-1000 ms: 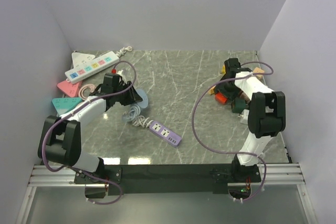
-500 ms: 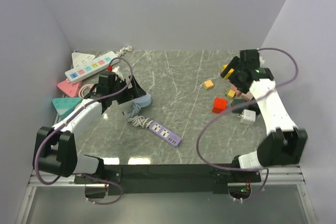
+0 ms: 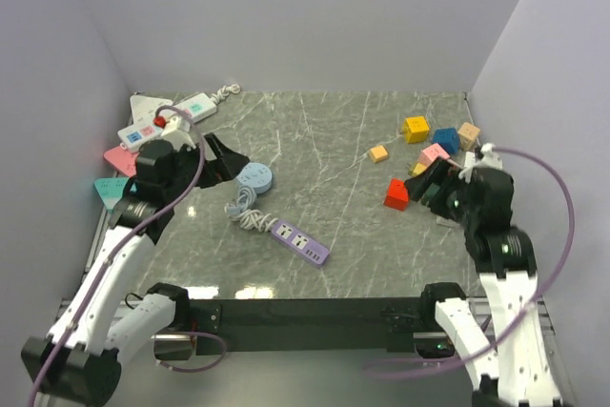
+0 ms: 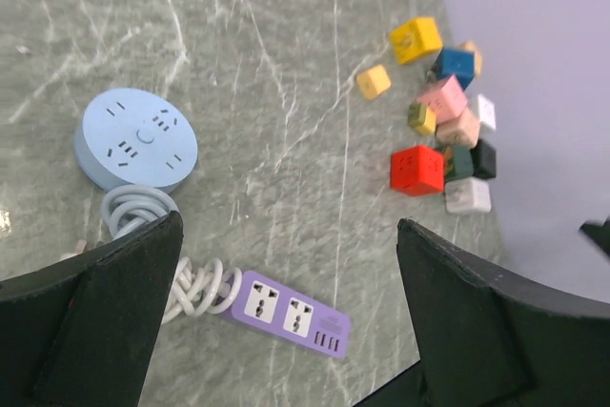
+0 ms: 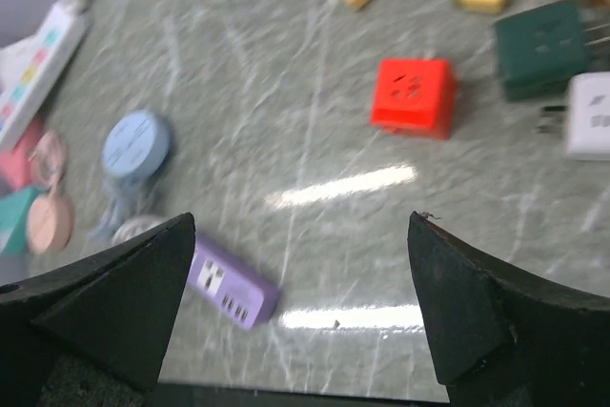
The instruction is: Pull the plug off the socket
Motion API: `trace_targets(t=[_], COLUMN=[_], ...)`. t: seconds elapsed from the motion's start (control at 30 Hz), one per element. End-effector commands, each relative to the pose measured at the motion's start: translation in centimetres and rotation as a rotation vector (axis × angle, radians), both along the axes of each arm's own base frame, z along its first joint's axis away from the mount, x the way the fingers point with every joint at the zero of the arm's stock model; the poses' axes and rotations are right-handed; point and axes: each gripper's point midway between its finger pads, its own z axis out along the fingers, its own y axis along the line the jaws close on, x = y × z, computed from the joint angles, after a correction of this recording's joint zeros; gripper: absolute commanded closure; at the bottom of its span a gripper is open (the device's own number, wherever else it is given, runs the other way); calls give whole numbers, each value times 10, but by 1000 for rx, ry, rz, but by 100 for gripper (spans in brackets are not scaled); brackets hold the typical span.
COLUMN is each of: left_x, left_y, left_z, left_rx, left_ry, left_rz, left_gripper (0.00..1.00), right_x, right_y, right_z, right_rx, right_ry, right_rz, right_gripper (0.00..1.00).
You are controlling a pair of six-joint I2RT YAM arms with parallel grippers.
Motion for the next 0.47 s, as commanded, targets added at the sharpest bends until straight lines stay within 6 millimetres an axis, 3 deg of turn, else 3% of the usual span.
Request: trace_targets(t=[0.0,0.23,0.43], left_x=[-14,-35,-45], left_y=[16,37,55], left_z=[13,12,23], left_rx=[-14,6,35], left_ry=[-26,-52,-104], left_rz=[89,172,251], left_gripper=[1,1,1], right_x=[-22,-43,-39], right_y=[30,33,20], right_z=[9,8,16], right_rx=[60,50,31], right_ry=[-115,-134,-182], right_rz=[190,215,127], right_gripper=[2,1,1])
